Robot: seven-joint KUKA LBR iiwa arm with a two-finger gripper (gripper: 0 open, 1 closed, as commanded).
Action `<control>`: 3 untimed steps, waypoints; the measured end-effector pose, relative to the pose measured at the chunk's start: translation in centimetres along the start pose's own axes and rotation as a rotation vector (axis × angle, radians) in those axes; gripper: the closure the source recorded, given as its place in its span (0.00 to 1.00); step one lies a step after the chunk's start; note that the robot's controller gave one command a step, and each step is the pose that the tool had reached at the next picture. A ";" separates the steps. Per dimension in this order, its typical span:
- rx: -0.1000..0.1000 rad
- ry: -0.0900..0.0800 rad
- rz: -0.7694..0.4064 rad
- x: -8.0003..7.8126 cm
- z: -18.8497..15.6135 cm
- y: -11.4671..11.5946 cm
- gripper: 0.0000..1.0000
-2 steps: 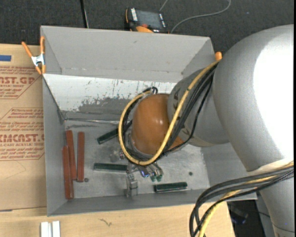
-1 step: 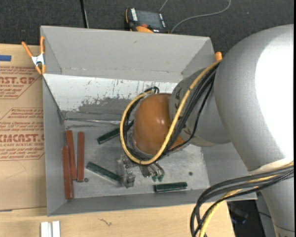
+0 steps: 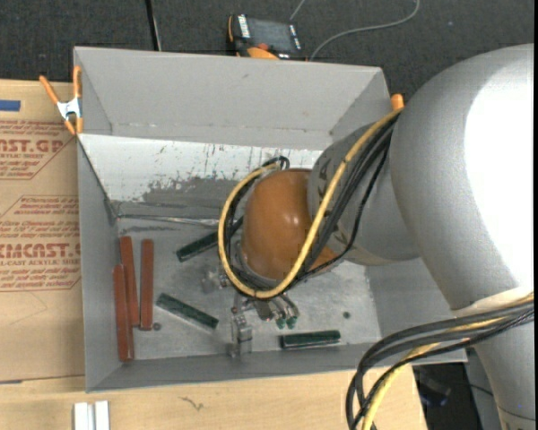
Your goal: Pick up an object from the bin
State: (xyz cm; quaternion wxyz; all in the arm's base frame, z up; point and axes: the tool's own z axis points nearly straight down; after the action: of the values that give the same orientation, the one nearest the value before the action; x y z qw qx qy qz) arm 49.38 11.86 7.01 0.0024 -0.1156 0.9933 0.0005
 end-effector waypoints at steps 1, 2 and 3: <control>-0.002 0.002 -0.164 -1.7 0.0 5.9 0.00; 0.000 -0.004 -0.202 -8.1 -1.7 4.4 0.00; -0.002 0.007 -0.430 -2.9 0.1 5.9 0.00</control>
Offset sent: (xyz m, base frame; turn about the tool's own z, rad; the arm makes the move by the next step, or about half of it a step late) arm 0.0031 0.0594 -0.0001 -0.1616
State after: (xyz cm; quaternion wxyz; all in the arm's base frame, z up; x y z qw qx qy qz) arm 50.89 18.23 6.89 -0.0010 -0.3250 0.9457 0.0005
